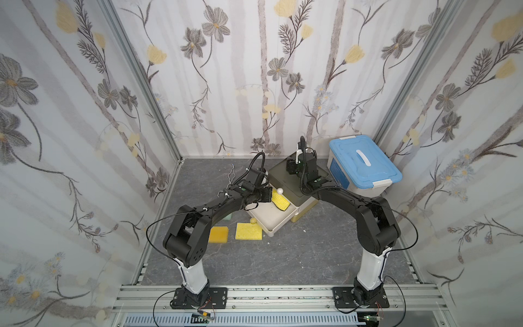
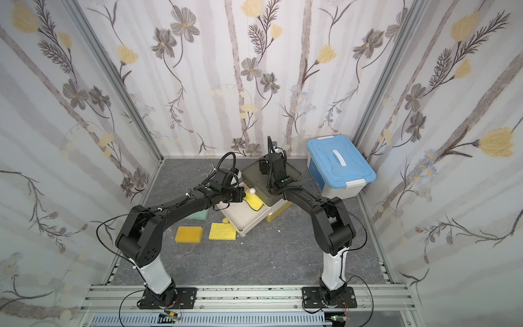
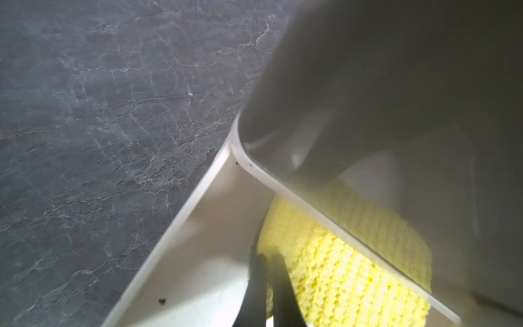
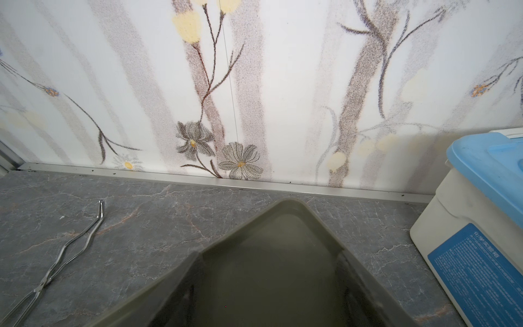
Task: Take the sponge out of the drawer
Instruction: Pick up the sponge from the drawer, then place the sponge at the center of the board.
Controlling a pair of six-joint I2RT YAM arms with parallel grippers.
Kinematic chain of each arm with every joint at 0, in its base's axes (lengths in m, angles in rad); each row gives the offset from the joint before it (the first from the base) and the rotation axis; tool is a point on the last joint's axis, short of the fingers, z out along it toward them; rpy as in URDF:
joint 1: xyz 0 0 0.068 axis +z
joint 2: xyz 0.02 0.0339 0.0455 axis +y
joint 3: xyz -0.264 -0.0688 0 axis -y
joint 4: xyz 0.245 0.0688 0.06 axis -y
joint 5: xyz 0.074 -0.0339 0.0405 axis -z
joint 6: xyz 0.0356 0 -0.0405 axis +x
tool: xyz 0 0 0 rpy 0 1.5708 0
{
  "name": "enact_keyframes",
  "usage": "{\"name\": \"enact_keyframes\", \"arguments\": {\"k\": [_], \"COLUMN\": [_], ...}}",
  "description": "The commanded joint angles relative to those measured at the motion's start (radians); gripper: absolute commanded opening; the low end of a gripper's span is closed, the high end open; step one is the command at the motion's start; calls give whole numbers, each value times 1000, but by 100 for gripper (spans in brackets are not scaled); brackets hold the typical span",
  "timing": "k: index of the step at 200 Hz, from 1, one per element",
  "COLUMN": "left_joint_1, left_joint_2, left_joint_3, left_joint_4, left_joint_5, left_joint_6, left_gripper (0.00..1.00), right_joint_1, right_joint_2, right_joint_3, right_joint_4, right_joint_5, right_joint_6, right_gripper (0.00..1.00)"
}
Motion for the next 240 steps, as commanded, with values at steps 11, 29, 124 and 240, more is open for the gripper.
{"name": "enact_keyframes", "arguments": {"k": [11, 29, 124, 240], "left_joint_1": [-8, -11, -7, -42], "left_joint_2": [-67, -100, -410, -943], "left_joint_3": [9, 11, -136, -541], "left_joint_4": [-59, -140, -334, -455], "left_joint_5": [-39, -105, -372, -380], "left_joint_6": [71, 95, -31, -488], "left_gripper": [0, 0, 0, 0], "right_joint_1": [3, 2, 3, 3], "right_joint_2": [65, 67, 74, 118], "right_joint_3": [-40, -34, -22, 24], "right_joint_4": [-471, -470, -471, -480], "right_joint_5": [-112, -117, -128, -140], "right_joint_6": [109, 109, 108, 106], "right_gripper": [75, 75, 75, 75]}}
